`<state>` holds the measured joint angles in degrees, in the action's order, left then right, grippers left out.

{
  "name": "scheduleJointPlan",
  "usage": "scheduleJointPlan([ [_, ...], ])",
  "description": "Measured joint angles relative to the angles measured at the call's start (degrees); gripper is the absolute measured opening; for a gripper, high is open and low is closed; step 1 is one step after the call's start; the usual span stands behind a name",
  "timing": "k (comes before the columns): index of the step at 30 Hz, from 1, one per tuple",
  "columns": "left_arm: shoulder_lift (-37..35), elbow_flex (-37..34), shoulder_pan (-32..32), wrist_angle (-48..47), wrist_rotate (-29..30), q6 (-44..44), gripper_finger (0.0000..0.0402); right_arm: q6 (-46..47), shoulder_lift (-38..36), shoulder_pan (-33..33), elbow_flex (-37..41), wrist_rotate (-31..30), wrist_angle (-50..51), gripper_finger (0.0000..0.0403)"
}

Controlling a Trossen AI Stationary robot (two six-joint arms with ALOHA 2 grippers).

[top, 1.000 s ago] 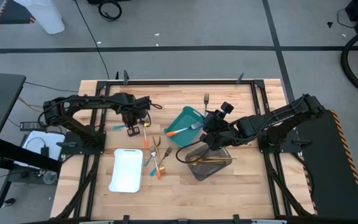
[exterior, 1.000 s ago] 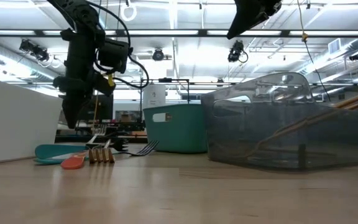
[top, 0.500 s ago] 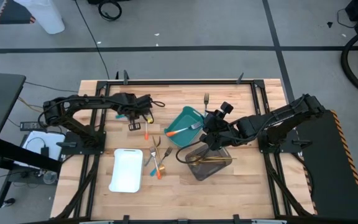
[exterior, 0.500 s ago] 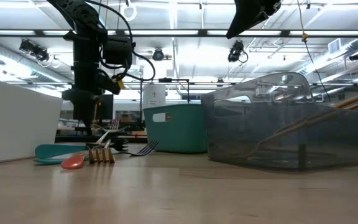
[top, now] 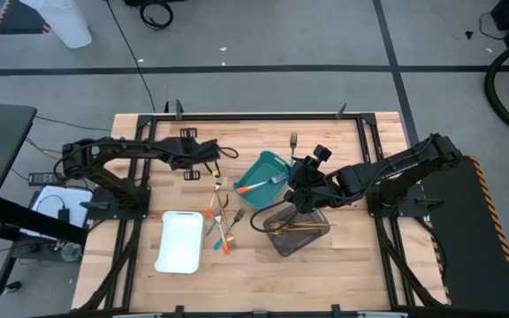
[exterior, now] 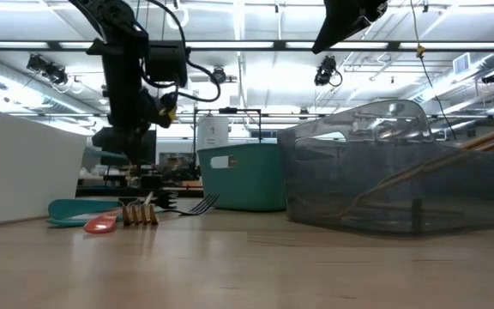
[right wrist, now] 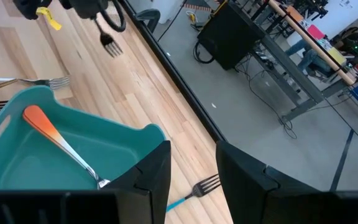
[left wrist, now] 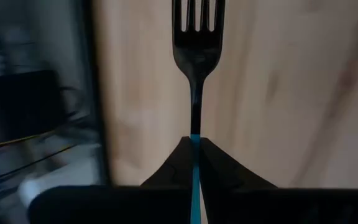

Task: Sort silverware by color (type)
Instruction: Put the blue silver fork into the white bin

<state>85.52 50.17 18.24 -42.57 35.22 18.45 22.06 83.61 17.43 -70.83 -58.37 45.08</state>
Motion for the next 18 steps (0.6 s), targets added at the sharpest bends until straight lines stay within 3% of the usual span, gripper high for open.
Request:
scheduleJointPlan([
  [7, -0.2, 4.3, -7.5, -7.9, 2.4, -8.2, 0.0018, -0.6, 0.0, 0.0, 0.0, 0.0, 0.0, 0.0138],
  [18, -0.5, 17.9, -25.3, -21.3, -9.4, -38.3, 0.0018, -5.8, 0.0, -0.2, 0.0, -1.4, -0.6, 0.0138],
])
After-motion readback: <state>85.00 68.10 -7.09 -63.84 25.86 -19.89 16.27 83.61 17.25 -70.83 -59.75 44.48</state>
